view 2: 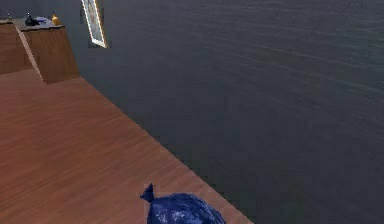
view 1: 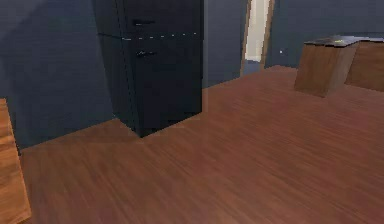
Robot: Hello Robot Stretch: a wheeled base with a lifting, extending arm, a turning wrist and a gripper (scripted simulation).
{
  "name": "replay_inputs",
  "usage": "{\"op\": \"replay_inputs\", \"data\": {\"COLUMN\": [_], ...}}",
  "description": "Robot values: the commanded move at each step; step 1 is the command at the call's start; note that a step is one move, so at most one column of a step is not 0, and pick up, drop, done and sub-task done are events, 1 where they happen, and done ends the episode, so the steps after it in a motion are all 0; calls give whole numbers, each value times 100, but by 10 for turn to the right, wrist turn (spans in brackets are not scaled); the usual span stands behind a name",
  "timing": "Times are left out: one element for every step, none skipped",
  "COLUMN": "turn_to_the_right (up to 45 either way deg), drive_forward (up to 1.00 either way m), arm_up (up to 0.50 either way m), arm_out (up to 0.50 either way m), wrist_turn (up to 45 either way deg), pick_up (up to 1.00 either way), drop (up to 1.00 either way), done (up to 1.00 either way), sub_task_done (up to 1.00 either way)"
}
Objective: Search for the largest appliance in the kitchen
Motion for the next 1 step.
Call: {"op": "replay_inputs", "data": {"turn_to_the_right": [90], "drive_forward": [0], "arm_up": [0], "arm_out": [0], "wrist_turn": [0], "pick_up": [0], "drop": [0], "done": [0], "sub_task_done": [0]}}
